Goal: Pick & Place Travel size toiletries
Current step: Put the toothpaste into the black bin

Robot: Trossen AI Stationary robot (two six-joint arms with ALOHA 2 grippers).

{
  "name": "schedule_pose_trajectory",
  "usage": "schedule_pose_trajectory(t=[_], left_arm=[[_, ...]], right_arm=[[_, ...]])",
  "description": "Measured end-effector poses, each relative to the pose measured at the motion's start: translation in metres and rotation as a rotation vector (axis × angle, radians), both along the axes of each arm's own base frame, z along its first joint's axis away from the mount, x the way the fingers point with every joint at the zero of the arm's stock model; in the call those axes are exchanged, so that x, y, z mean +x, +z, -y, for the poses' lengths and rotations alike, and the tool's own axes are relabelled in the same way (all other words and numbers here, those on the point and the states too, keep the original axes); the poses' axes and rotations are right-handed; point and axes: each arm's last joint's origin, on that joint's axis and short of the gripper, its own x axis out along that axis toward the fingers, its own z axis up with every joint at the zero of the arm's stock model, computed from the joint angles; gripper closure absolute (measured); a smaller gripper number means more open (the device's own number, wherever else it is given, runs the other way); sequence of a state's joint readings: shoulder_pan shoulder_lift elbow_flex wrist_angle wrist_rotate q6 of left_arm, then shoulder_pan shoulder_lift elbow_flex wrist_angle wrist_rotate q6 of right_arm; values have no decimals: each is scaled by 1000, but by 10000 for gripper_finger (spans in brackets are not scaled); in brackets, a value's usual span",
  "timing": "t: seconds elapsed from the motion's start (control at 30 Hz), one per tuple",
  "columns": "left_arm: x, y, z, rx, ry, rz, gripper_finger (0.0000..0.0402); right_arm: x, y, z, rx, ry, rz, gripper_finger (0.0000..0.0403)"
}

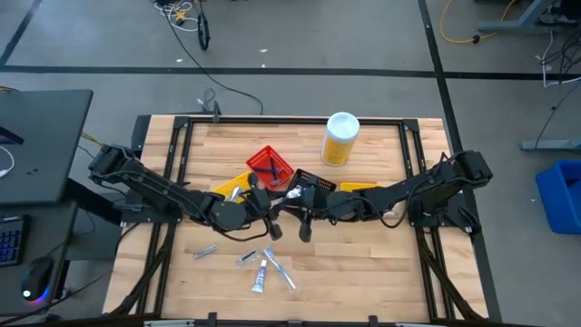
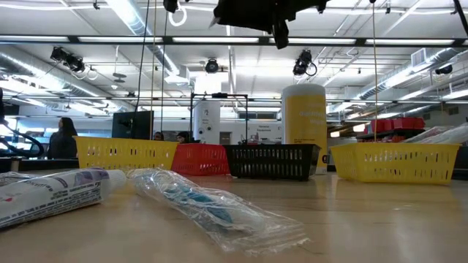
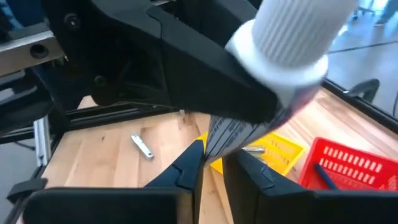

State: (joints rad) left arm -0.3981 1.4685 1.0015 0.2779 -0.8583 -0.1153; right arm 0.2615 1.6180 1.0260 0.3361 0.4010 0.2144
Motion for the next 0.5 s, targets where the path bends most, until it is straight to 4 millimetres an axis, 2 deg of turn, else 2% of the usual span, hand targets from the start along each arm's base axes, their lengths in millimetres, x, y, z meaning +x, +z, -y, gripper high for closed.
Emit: schedule_pose_trajectory(t=[0.17, 0.5], left_arm=[[-1, 0, -2, 29, 52, -11, 334], [5, -1, -19, 4, 115, 2, 333]], right_arm=[[0, -1, 1, 64, -43, 1, 365], [-2, -2, 4, 93, -162, 3, 397]])
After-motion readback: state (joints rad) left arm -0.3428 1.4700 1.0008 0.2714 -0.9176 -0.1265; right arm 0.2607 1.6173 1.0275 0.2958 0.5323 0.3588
